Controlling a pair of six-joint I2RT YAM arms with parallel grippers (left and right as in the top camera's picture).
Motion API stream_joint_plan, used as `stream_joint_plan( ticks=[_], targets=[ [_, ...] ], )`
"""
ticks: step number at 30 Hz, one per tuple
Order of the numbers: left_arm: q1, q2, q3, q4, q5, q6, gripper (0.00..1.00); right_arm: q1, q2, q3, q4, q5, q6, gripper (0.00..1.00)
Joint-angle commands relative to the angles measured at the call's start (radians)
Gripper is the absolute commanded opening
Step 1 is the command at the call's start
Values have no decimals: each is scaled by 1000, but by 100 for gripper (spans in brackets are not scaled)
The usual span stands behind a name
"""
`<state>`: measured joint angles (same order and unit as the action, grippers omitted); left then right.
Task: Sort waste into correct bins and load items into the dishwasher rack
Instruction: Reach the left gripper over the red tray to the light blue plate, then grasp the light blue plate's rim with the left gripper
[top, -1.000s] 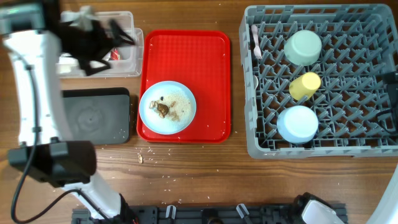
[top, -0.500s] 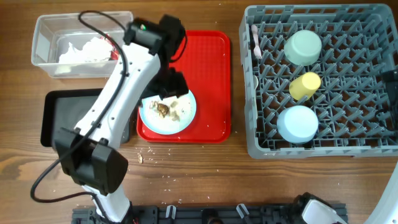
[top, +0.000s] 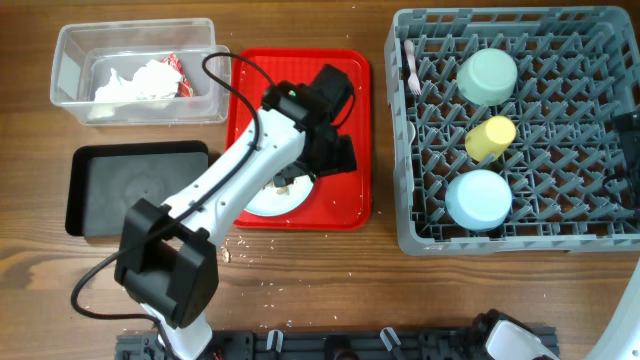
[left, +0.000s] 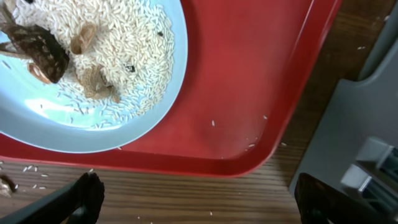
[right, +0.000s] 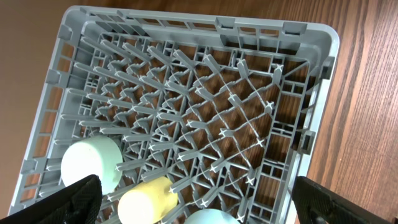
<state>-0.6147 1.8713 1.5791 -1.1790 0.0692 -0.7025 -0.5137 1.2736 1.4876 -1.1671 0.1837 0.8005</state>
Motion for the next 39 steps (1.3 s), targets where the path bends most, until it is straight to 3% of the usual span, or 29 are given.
stream_joint_plan(
  ticks=[1, 3, 6, 9, 16, 21, 25, 28, 31, 34, 39],
  targets=[
    [-34, -26, -62, 47, -71, -17, 88, -4, 8, 10, 0, -2, 14, 100],
    [-56, -25, -113, 126, -71, -17, 67, -4, 8, 10, 0, -2, 14, 100],
    [-66, -25, -159, 166, -111, -98, 54, -4, 8, 9, 0, -2, 14, 100],
    [-66, -24, -189, 188, -211, -129, 56, -4, 8, 10, 0, -2, 14, 100],
    [-66, -22, -315, 372, -221, -113, 52, -4, 10, 10, 0, -2, 14, 100],
    [-66, 22, -338, 398, -245, -34, 53, -4, 13, 9, 0, -2, 14, 100],
    [-68, 58, -338, 402, -243, -30, 44, -4, 13, 9, 0, -2, 14, 100],
    [-69, 80, -338, 409, -243, 23, 43, -4, 13, 10, 0, -2, 13, 100],
    [-69, 86, -338, 414, -243, 41, 36, -4, 13, 10, 0, -2, 13, 100],
    [-69, 85, -337, 409, -243, 41, 19, -4, 13, 9, 0, -2, 14, 100],
    [-69, 83, -311, 375, -243, 41, 4, -4, 13, 10, 0, -2, 14, 100]
  ],
)
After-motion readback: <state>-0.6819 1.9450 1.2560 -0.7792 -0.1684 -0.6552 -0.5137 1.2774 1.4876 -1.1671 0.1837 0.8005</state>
